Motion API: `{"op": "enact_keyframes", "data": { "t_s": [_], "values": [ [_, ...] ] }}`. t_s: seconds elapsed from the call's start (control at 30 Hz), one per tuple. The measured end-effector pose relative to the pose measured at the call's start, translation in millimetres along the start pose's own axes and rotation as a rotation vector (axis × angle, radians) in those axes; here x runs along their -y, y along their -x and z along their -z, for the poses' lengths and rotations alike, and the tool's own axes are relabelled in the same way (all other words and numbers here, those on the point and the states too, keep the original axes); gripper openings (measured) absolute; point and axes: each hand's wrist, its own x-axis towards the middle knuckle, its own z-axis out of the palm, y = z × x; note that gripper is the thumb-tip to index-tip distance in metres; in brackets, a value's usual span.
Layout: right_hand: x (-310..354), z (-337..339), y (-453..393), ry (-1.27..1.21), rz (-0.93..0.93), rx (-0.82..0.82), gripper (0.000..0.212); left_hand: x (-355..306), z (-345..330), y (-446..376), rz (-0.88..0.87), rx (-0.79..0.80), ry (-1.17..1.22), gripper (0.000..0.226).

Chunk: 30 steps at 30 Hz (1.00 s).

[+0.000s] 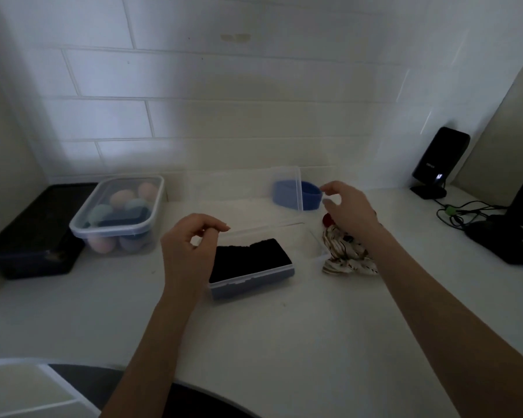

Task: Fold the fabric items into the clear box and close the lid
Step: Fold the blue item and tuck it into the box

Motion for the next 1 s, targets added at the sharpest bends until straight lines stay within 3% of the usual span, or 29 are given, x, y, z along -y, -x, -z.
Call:
{"op": "enact_keyframes", "data": {
  "t_s": [0.17, 0.33, 0.5, 0.67, 0.77, 0.87, 1.0],
  "values": [
    [-12.5, -21.6, -12.9, 0.123, 0.0, 0.218, 0.045, 0.3, 1.7, -0.7, 0.017, -0.001, 0.012, 0.03],
    [-6.9, -27.2, -18.7, 0.12, 0.0, 0.246, 0.069, 1.0, 0.6, -0.1, 0.009, 0.021, 0.005, 0.028],
    [-5.7, -30.6, -15.9, 0.344, -0.038, 0.268, 0.027, 2.5, -0.7, 0.3, 0.016, 0.043, -0.005, 0.03],
    [1.2, -16.0, 2.2, -0.045, -0.027, -0.118, 0.019, 4.9, -0.3, 0.2, 0.022, 0.068, -0.019, 0.03],
    [16.9, 7.6, 20.1, -0.233, 0.03, -0.262, 0.018, 2.7, 1.6, 1.8, 0.005, 0.067, -0.033, 0.03],
    [28.4, 28.6, 40.0, -0.424, 0.043, -0.257, 0.022, -8.2, 2.9, 4.0, -0.09, 0.052, -0.065, 0.023],
    [40.1, 57.0, 61.6, -0.636, -0.014, -0.07, 0.02, -43.7, -8.1, 10.1, -0.124, 0.177, 0.0, 0.023]
  ]
}}
